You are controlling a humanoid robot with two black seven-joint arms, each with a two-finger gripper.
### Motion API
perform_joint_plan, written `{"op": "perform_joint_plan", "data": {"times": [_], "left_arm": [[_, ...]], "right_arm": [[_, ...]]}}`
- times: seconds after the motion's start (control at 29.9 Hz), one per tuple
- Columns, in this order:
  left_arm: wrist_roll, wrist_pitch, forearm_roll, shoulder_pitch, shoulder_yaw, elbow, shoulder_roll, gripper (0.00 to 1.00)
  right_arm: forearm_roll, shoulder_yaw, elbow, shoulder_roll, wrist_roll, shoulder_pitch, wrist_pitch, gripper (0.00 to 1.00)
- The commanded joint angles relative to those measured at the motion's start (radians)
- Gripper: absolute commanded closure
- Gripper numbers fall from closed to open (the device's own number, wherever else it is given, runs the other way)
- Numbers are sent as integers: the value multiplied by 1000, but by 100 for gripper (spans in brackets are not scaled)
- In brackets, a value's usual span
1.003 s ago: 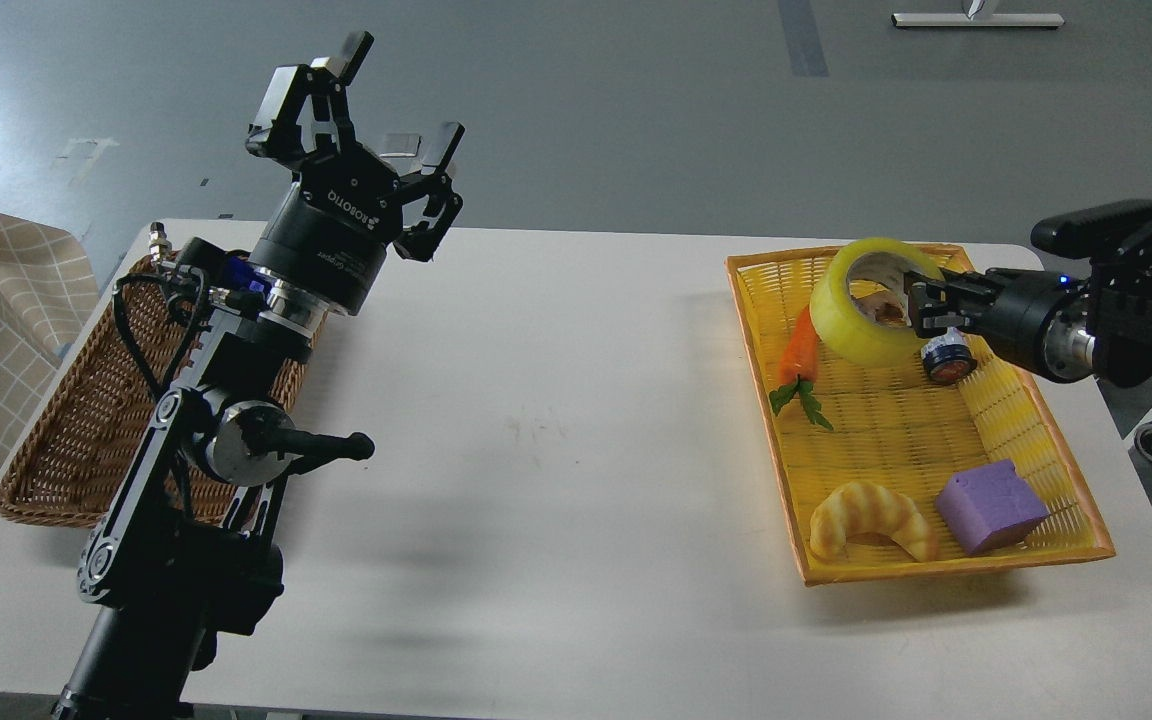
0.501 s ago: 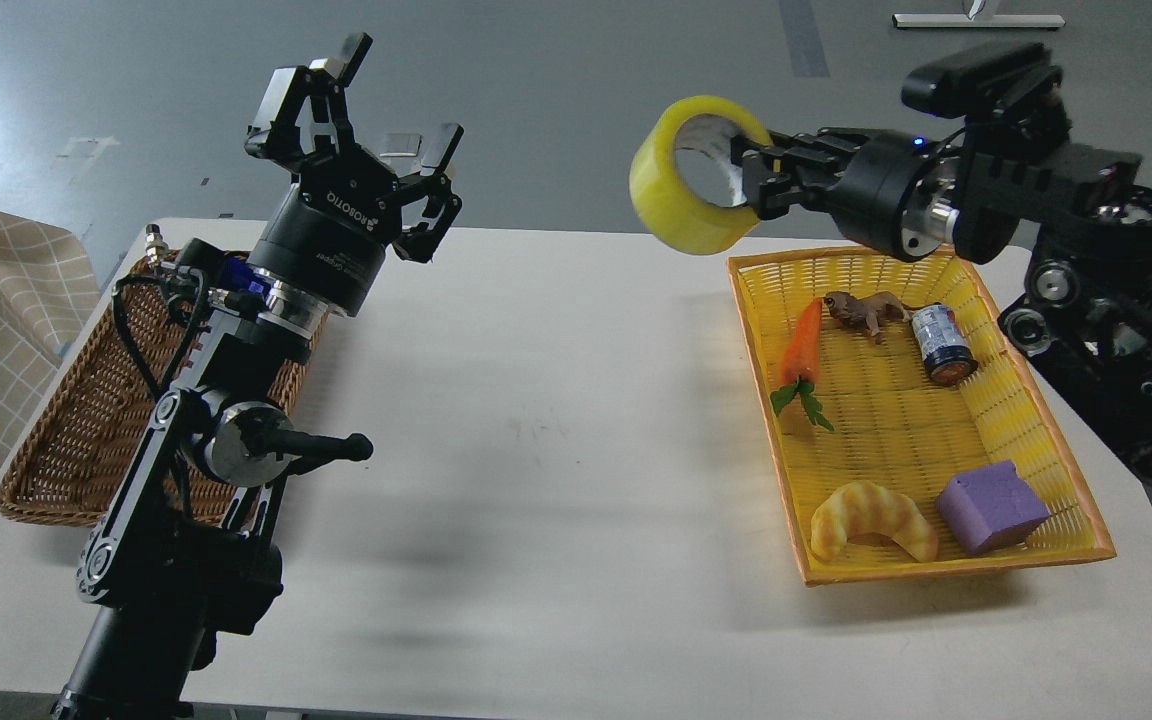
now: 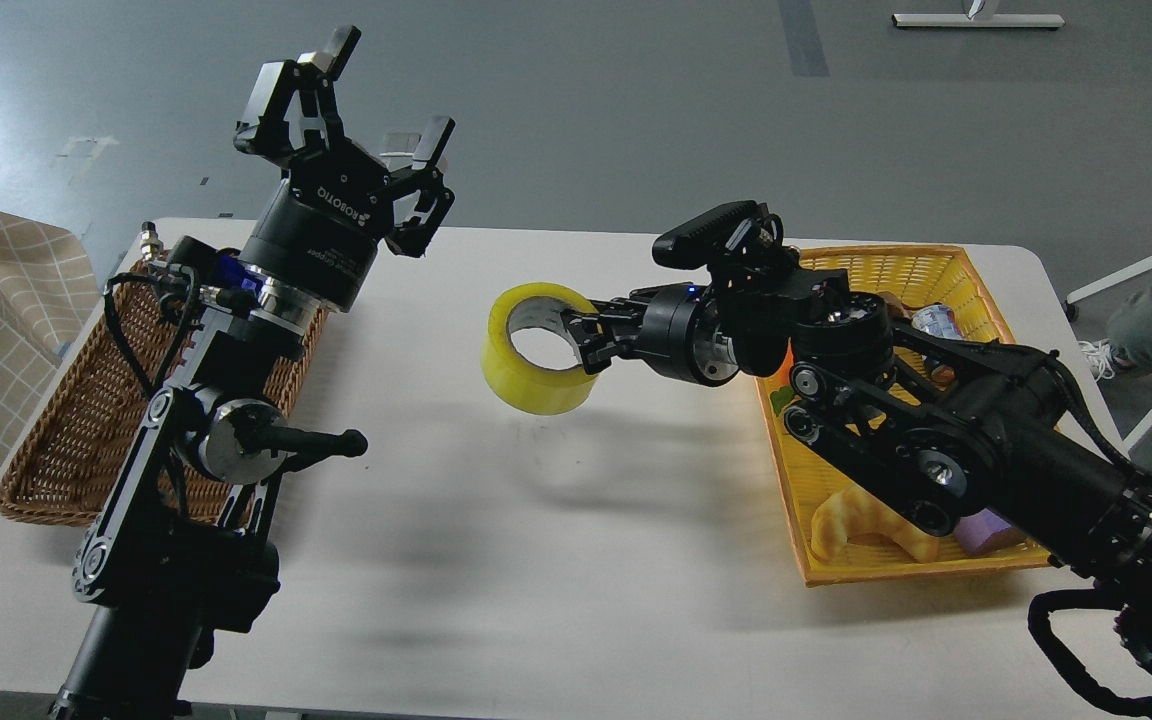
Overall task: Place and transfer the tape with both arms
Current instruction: 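Lower the tape roll onto the table between the arms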
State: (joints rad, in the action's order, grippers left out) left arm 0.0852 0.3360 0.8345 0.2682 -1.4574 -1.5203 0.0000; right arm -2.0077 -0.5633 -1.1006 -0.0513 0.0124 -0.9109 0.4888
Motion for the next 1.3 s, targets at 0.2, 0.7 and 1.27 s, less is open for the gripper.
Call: {"op": "perform_joint_plan", "data": {"times": [0.2,0.7,1.27], "left_arm": [[1,0,0,5,-9,-3,0,2],[10,0,-2,3,-21,-3,0,2],[10,0,0,0,-20,-3,0,2]], "right_arm": [[-16,207,130,51,1,-34,0,96],[-43,215,188,51,4,-34,0,96],[-40,148,188,51,43,23,0,94]]}}
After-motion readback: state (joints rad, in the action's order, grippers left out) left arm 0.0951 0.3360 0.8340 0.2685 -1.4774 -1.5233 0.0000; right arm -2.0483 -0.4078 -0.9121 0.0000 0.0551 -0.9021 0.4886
